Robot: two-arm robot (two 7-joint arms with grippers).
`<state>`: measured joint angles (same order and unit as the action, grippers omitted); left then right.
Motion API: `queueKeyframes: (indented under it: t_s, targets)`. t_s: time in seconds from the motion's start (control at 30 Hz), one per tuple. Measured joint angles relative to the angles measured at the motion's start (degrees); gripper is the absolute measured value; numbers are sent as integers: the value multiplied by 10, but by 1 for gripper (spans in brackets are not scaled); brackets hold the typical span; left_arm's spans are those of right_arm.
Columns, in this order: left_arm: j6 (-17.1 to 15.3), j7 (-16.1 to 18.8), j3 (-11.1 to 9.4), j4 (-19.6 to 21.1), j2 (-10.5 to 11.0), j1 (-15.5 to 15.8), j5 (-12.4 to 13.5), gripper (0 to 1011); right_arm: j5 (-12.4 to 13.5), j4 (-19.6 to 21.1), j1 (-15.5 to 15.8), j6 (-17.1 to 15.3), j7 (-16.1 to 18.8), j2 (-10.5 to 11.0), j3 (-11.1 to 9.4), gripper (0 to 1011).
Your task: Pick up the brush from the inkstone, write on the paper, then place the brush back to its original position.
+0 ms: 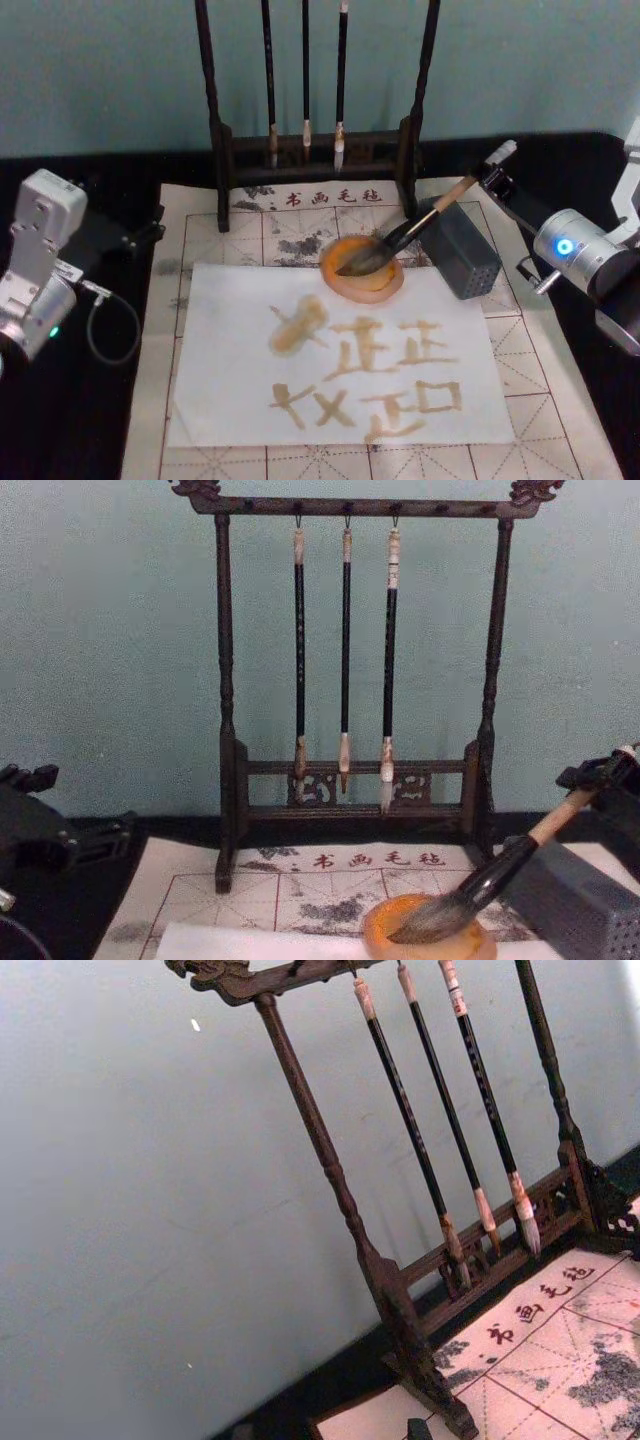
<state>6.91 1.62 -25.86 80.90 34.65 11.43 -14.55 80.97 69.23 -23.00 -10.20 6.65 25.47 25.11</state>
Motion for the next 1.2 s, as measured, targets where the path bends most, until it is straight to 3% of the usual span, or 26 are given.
queueKeyframes:
  t_s: [0.6, 1.07, 1.13, 1.2]
  targets:
    - [0, 0, 0, 0, 0, 0, 0, 1001, 0, 1, 0, 0, 1, 0, -1, 185]
    - [0, 0, 0, 0, 0, 0, 0, 1001, -1, 1, 0, -1, 2, 0, -1, 592]
    - [0, 0, 0, 0, 0, 0, 0, 1001, -1, 1, 0, -1, 2, 0, -1, 687]
    - [0, 0, 0, 0, 0, 0, 0, 1001, -1, 1, 0, -1, 2, 0, -1, 708]
